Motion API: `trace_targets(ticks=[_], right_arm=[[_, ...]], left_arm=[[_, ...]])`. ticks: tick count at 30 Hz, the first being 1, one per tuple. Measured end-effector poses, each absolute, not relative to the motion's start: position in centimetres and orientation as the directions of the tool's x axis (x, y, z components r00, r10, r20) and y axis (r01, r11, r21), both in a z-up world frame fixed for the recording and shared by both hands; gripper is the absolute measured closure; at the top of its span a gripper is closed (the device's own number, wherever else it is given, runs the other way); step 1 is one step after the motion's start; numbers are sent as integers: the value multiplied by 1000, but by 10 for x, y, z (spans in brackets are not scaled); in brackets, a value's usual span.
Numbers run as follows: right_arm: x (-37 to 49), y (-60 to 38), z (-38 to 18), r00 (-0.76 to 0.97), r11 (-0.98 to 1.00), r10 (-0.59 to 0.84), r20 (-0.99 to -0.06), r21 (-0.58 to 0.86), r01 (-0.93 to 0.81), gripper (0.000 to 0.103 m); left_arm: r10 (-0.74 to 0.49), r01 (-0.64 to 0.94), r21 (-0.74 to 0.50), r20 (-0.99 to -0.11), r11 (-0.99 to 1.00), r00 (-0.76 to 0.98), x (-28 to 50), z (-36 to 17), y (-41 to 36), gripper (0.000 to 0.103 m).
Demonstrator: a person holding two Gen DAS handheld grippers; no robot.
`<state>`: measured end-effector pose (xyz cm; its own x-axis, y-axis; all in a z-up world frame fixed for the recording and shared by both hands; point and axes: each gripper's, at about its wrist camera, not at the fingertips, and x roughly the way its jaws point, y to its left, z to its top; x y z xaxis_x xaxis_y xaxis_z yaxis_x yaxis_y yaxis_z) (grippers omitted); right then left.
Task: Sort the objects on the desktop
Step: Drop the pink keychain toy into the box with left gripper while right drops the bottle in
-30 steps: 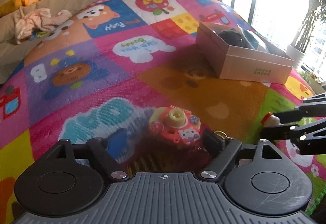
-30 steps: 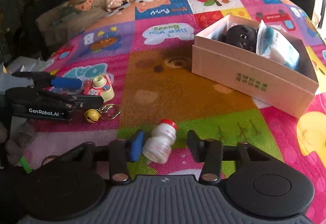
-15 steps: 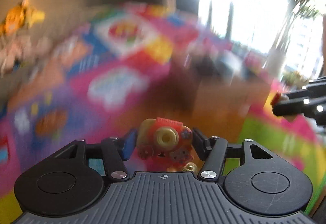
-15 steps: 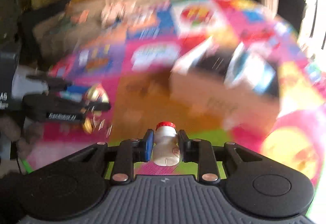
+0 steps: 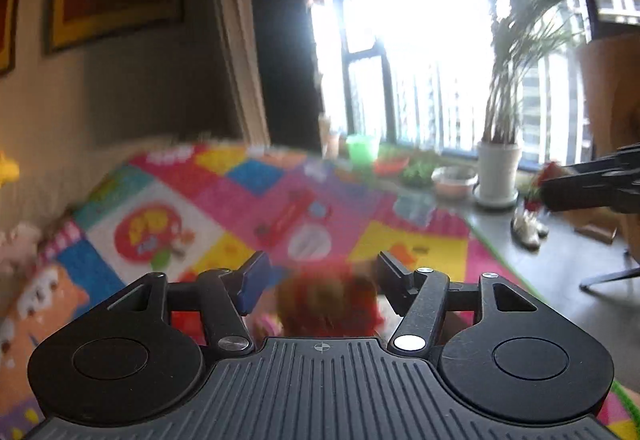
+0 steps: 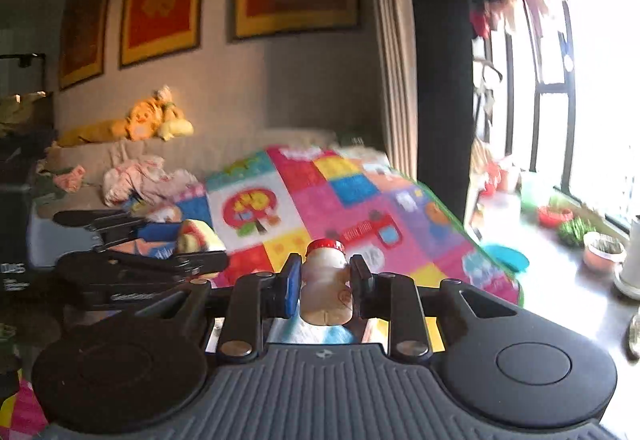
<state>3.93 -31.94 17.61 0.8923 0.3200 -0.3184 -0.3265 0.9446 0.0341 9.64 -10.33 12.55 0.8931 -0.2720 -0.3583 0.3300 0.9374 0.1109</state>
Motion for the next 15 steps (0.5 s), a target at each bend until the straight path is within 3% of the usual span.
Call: trace_targets(ticks=[2, 5, 13, 15], right_arm=[[44, -325, 164, 886, 949, 308, -346, 43, -313, 78], [50, -330, 154, 873, 947, 317, -369, 67, -316, 78], [88, -293, 140, 813, 905, 422, -400, 136, -403, 78], [99, -279, 136, 814, 909, 412, -410, 121, -399, 71]], left_arm=[[-255, 311, 78, -402, 947, 879, 101, 112, -97, 20], [-236, 291, 63, -440, 954, 867, 91, 93, -82, 13], [-180, 221, 10, -542, 975, 821, 47, 59, -38, 5], [-166, 198, -2, -555, 980, 815, 40, 55, -30, 3]])
